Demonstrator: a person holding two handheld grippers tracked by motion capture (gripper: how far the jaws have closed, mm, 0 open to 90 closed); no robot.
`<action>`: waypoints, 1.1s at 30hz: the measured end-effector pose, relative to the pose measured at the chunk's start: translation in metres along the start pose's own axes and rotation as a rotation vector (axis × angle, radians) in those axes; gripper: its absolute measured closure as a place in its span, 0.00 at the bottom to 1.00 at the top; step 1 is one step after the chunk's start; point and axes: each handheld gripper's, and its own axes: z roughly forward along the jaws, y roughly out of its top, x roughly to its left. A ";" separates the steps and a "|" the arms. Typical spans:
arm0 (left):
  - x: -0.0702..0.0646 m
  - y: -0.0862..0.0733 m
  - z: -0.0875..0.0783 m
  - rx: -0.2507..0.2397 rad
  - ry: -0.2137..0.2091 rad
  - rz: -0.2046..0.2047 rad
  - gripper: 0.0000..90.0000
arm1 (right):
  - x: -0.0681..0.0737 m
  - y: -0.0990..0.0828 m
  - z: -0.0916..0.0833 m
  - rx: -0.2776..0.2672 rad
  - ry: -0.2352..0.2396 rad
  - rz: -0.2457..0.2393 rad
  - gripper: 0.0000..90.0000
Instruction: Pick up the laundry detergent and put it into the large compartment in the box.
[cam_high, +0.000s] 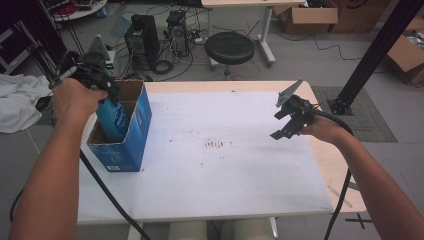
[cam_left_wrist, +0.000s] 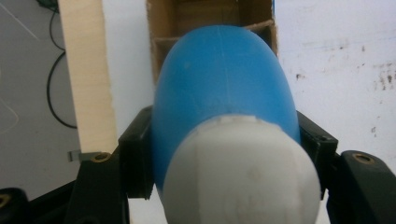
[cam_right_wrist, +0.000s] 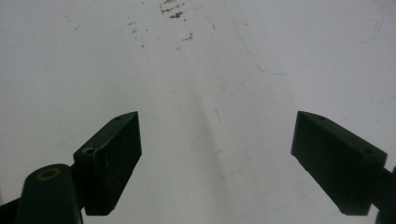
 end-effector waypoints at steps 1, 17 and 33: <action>-0.001 0.000 0.005 0.009 -0.001 0.003 0.42 | 0.000 0.000 0.000 0.001 -0.001 -0.003 0.17; -0.009 -0.010 0.061 0.029 0.009 0.033 0.42 | -0.001 -0.005 0.004 0.005 0.004 0.009 0.17; -0.004 -0.018 0.085 0.035 -0.003 0.041 0.42 | 0.000 -0.007 0.008 0.006 0.009 0.012 0.17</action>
